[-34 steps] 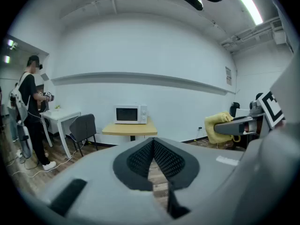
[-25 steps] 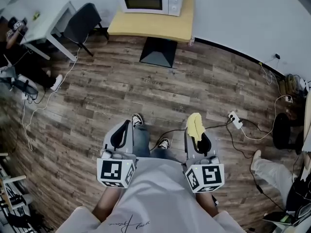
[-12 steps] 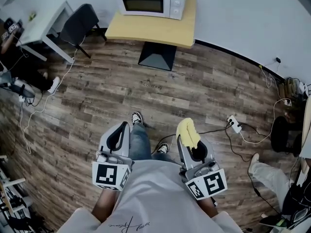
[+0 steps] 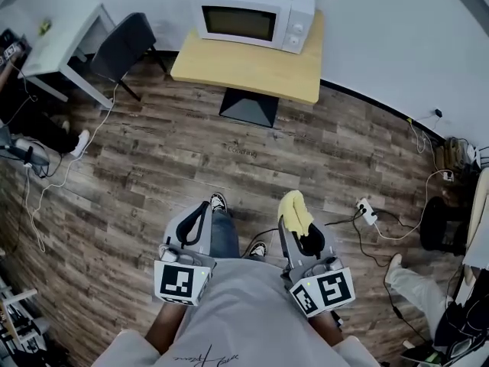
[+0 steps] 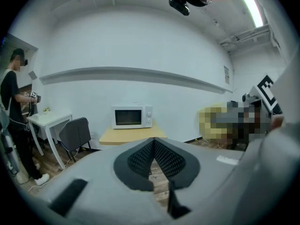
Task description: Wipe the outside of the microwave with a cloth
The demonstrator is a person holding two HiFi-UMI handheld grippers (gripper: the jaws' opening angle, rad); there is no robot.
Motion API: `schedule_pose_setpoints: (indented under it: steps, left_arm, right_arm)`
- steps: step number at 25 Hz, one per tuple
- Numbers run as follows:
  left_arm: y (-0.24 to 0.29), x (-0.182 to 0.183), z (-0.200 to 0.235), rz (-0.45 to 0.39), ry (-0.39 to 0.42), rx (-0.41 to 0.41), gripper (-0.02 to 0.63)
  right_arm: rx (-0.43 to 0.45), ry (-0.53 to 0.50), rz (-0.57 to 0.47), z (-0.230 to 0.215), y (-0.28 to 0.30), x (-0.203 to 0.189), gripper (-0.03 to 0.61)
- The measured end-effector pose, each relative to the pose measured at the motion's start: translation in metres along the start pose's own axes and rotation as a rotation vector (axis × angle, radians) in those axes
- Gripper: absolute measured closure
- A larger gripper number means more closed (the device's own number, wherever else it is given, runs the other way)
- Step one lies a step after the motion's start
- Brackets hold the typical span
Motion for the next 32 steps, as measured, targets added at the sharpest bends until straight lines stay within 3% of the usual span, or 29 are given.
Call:
schedule_pose_setpoints:
  steps: [16, 25, 32]
  left_arm:
    - [0.076, 0.042, 0.177, -0.092, -0.037, -0.018, 0.615]
    - [0.100, 0.046, 0.213, -0.112, -0.020, -0.004, 0.615]
    - [0.149, 0.041, 0.229, -0.072, 0.014, -0.020, 0.620]
  right_arm:
    - [-0.038, -0.026, 0.015, 0.051, 0.186, 0.005, 0.456]
    - [-0.049, -0.095, 0.002, 0.047, 0.233, 0.008, 0.462]
    - [-0.145, -0.115, -0.034, 0.009, 0.269, 0.015, 0.462]
Point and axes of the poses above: the fingertips, and each gripper's own axes: y forward along the fingers, z to its left, x out of its top, the point moved 6 cm from there along -y, backward along the fingers, and after that the axes turned 15 degrees about -z, right-handed, at the moved point
